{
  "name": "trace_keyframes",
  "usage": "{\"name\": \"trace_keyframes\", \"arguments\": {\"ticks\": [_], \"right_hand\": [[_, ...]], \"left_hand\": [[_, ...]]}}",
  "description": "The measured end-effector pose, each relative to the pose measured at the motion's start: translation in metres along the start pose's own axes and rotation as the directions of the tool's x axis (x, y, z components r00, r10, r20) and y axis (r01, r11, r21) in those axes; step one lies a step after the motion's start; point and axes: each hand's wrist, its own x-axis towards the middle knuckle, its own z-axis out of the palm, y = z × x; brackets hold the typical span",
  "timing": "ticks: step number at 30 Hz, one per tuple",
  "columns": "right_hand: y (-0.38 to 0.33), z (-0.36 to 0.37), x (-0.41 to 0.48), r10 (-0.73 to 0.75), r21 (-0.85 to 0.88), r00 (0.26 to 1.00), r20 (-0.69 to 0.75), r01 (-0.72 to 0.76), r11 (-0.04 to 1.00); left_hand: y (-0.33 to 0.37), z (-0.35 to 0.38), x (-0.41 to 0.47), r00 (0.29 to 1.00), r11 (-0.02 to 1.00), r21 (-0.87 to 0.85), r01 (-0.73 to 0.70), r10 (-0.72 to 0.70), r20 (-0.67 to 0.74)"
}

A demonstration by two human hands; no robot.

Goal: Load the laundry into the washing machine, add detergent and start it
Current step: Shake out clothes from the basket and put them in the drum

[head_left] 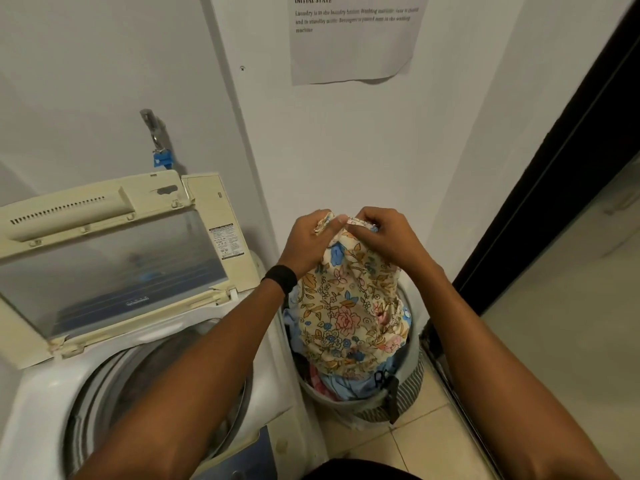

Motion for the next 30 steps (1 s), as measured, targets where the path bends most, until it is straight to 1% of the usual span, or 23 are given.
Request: {"name": "trace_keyframes", "arguments": {"ticks": [3, 5, 7, 8, 10, 12, 13, 15, 17, 19, 21, 23, 24, 26, 27, 28, 30], "right_hand": [[0.006, -0.001, -0.001, 0.023, -0.081, 0.999, 0.025, -0.021, 0.997], [0.009, -0.005, -0.002, 0.041, -0.128, 0.999, 0.028, -0.037, 0.991], [0.012, -0.012, -0.003, 0.054, -0.160, 0.998, -0.014, -0.056, 0.986], [0.014, -0.016, -0.001, 0.072, -0.146, 0.997, -0.041, -0.078, 0.986], [0.014, -0.023, 0.003, 0.104, -0.038, 0.992, -0.077, -0.107, 0.993], [0.010, -0.023, 0.007, 0.108, 0.140, 0.990, -0.086, -0.095, 0.986], [0.006, -0.022, 0.009, 0.105, 0.220, 0.990, -0.089, -0.083, 0.972], [-0.004, -0.013, 0.013, 0.092, 0.316, 0.993, -0.073, -0.065, 0.947], [-0.013, -0.001, 0.018, 0.051, 0.303, 0.998, -0.044, -0.036, 0.952], [-0.019, 0.012, 0.020, -0.010, 0.291, 0.999, -0.041, 0.022, 0.956], [-0.020, 0.017, 0.019, 0.004, 0.411, 0.996, -0.084, 0.031, 0.911], [-0.017, 0.019, 0.013, 0.082, 0.526, 0.993, -0.086, -0.024, 0.850], [-0.016, 0.020, 0.007, 0.105, 0.544, 0.994, -0.040, -0.066, 0.836], [-0.011, 0.031, -0.004, 0.120, 0.553, 0.983, 0.136, -0.176, 0.814], [-0.008, 0.041, -0.009, 0.116, 0.547, 0.964, 0.239, -0.233, 0.804], [-0.004, 0.054, -0.013, 0.101, 0.513, 0.939, 0.327, -0.267, 0.816], [0.009, 0.081, -0.021, 0.106, 0.342, 0.894, 0.435, -0.274, 0.899]], "left_hand": [[-0.006, -0.005, 0.003, 0.986, 0.999, 0.030, 0.039, -0.033, -0.162], [-0.013, -0.010, 0.005, 0.977, 0.998, -0.022, 0.066, -0.070, -0.203], [-0.018, -0.016, 0.006, 0.962, 0.994, -0.086, 0.062, -0.083, -0.261], [-0.019, -0.019, 0.007, 0.951, 0.993, -0.103, 0.062, -0.090, -0.297], [-0.017, -0.022, 0.009, 0.936, 0.986, -0.147, 0.081, -0.126, -0.330], [-0.015, -0.022, 0.012, 0.939, 0.978, -0.186, 0.099, -0.154, -0.307], [-0.014, -0.020, 0.013, 0.947, 0.973, -0.200, 0.118, -0.171, -0.271], [-0.009, -0.014, 0.015, 0.978, 0.970, -0.215, 0.117, -0.150, -0.143], [-0.001, -0.005, 0.015, 0.995, 0.974, -0.208, 0.091, -0.097, -0.015], [0.007, 0.003, 0.013, 0.997, 0.978, -0.194, 0.076, -0.070, 0.034], [0.009, 0.006, 0.014, 0.998, 0.983, -0.173, 0.052, -0.058, -0.029], [0.010, 0.004, 0.017, 0.983, 0.981, -0.185, 0.056, -0.087, -0.165], [0.012, 0.001, 0.019, 0.966, 0.973, -0.222, 0.067, -0.118, -0.229], [0.017, -0.003, 0.025, 0.943, 0.938, -0.338, 0.083, -0.184, -0.278], [0.023, -0.003, 0.028, 0.941, 0.914, -0.394, 0.093, -0.210, -0.264], [0.028, -0.001, 0.033, 0.946, 0.885, -0.454, 0.103, -0.228, -0.230], [0.040, 0.002, 0.038, 0.954, 0.802, -0.588, 0.107, -0.248, -0.165]]}}
